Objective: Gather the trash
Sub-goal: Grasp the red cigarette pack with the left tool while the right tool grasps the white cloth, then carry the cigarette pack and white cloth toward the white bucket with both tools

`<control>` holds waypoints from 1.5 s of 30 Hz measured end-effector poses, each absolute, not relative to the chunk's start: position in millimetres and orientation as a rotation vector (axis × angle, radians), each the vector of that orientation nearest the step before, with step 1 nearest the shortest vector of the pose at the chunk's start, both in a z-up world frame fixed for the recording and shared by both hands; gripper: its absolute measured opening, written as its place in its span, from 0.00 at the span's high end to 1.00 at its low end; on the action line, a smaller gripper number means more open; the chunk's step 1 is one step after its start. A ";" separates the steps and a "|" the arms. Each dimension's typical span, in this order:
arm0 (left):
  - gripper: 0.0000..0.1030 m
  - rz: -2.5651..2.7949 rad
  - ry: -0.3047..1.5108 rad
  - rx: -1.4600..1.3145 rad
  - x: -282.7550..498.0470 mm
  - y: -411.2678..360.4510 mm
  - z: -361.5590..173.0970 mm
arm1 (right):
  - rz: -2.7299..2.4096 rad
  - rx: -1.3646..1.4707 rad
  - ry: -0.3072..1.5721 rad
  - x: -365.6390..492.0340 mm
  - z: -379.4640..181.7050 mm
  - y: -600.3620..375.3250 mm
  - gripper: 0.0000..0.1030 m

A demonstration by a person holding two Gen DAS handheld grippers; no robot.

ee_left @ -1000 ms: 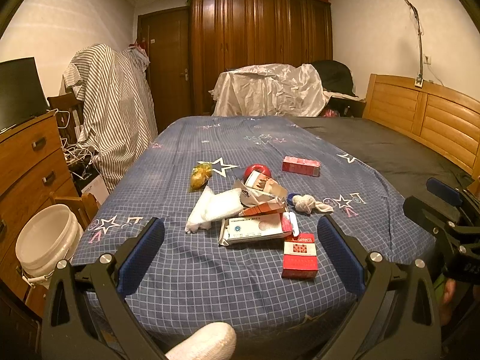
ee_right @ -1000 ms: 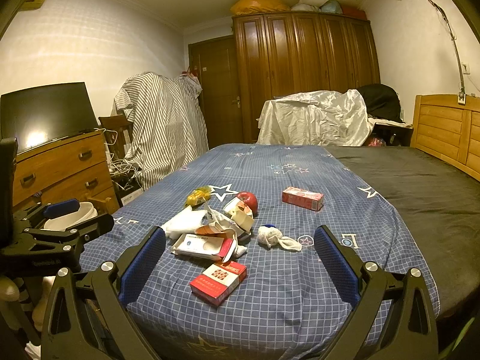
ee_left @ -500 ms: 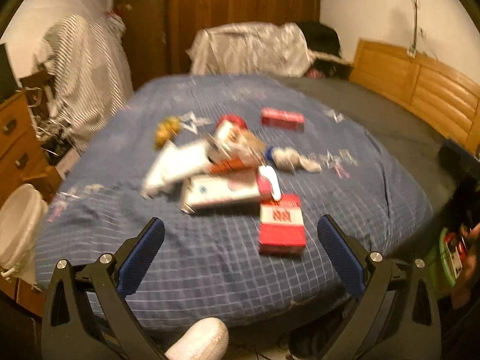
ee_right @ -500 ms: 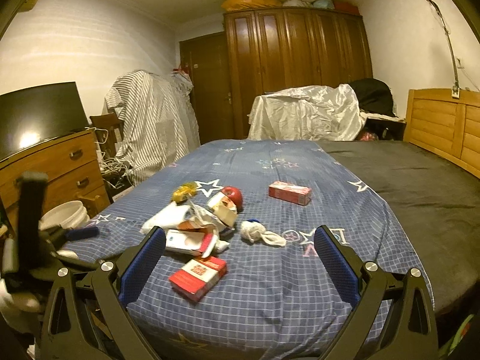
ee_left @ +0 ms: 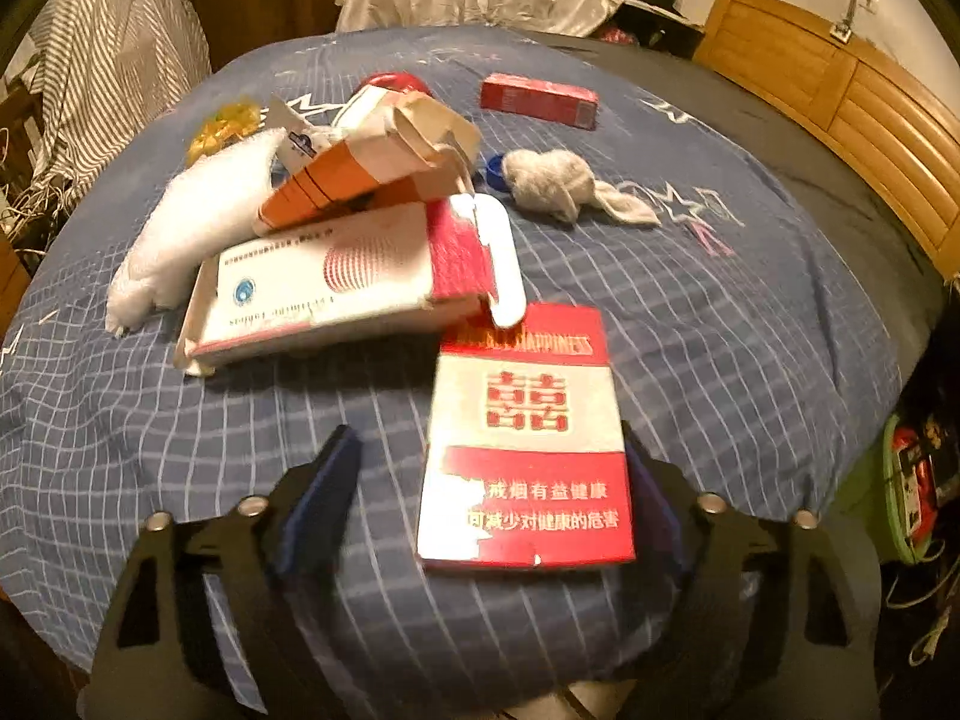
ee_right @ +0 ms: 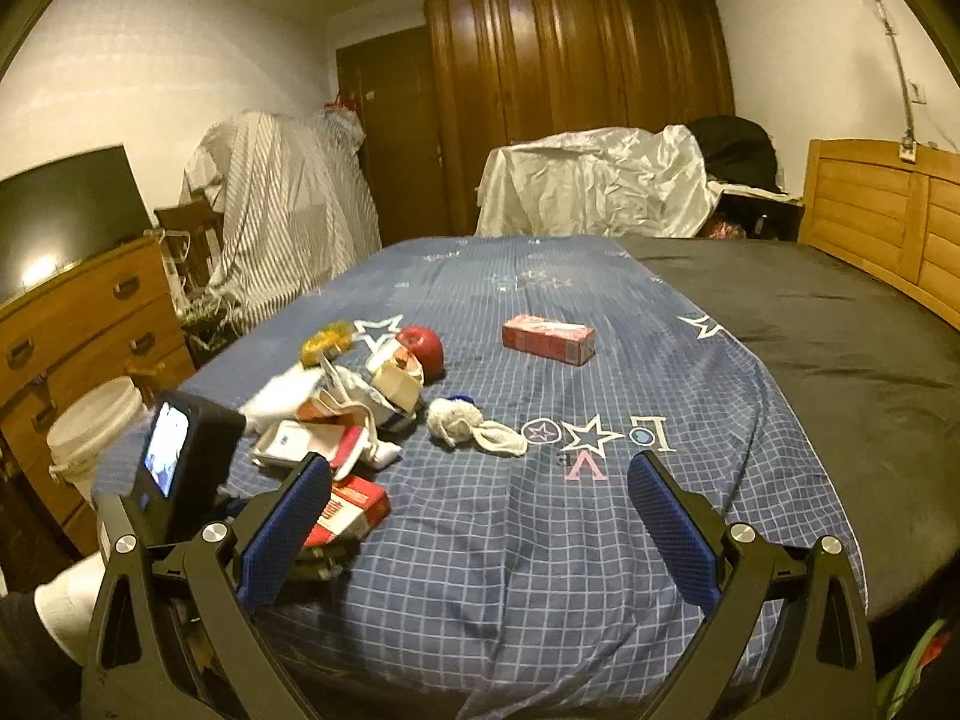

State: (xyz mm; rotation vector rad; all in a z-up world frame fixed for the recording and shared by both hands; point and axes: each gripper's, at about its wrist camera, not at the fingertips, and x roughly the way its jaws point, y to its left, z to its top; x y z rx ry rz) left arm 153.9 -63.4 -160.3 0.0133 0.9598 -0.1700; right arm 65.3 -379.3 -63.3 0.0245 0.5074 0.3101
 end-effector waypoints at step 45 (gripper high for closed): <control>0.47 -0.118 0.771 0.016 96.3 27.3 -110.6 | 0.429 -0.043 0.612 168.0 -107.3 -314.7 0.57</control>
